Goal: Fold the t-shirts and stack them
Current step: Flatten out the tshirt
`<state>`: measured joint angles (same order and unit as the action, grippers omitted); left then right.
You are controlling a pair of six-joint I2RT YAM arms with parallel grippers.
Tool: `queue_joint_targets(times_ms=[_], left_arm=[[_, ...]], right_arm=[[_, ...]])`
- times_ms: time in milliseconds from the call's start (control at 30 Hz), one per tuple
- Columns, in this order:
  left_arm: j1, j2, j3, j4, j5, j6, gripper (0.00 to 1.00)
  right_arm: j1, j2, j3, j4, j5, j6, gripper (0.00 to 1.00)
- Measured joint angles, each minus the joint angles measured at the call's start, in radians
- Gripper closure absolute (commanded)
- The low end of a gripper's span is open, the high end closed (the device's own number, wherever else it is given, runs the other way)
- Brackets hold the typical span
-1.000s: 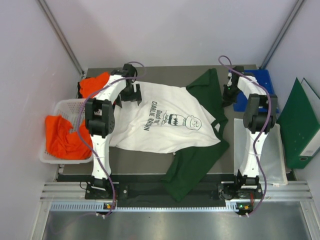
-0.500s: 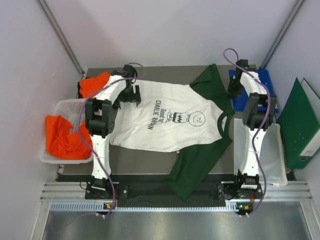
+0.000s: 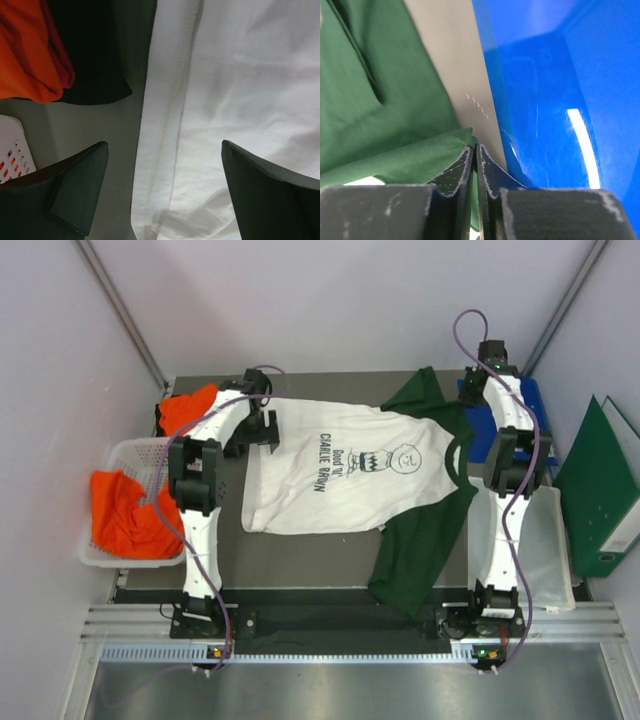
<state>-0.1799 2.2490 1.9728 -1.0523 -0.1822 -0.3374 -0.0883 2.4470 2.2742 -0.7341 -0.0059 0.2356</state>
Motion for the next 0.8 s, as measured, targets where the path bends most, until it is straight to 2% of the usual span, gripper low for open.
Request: queue_joint_targets(times_ms=[67, 100, 133, 167, 233, 267, 467, 667, 800], left_arm=[[0.007, -0.002, 0.000, 0.000, 0.005, 0.001, 0.01], [0.012, -0.004, 0.000, 0.001, 0.010, 0.002, 0.01], [0.018, -0.006, 0.000, 0.002, 0.016, 0.004, 0.01], [0.023, -0.008, 0.000, 0.003, 0.026, 0.004, 0.01], [0.035, -0.016, -0.002, 0.007, 0.045, 0.005, 0.01], [0.039, -0.020, -0.003, 0.010, 0.056, 0.006, 0.01], [0.055, -0.098, -0.111, 0.048, 0.142, 0.016, 0.01], [0.053, -0.247, -0.350, 0.089, 0.212, 0.026, 0.01], [0.053, -0.353, -0.518, 0.125, 0.249, 0.022, 0.01]], right_arm=[[0.000, 0.002, 0.012, 0.021, 0.000, 0.002, 0.76], [0.000, 0.002, 0.011, 0.031, 0.001, 0.003, 0.57], [0.000, -0.001, 0.001, 0.055, 0.002, 0.003, 0.48], [0.000, -0.006, -0.015, 0.071, 0.000, 0.012, 0.34], [-0.002, -0.050, -0.108, 0.114, -0.012, 0.015, 0.20], [-0.002, -0.085, -0.173, 0.124, -0.020, 0.018, 0.01], [-0.004, -0.370, -0.546, 0.155, -0.106, 0.057, 0.00], [-0.006, -0.757, -0.906, 0.161, -0.243, 0.137, 0.00], [-0.006, -0.956, -1.105, 0.108, -0.301, 0.168, 0.00]])
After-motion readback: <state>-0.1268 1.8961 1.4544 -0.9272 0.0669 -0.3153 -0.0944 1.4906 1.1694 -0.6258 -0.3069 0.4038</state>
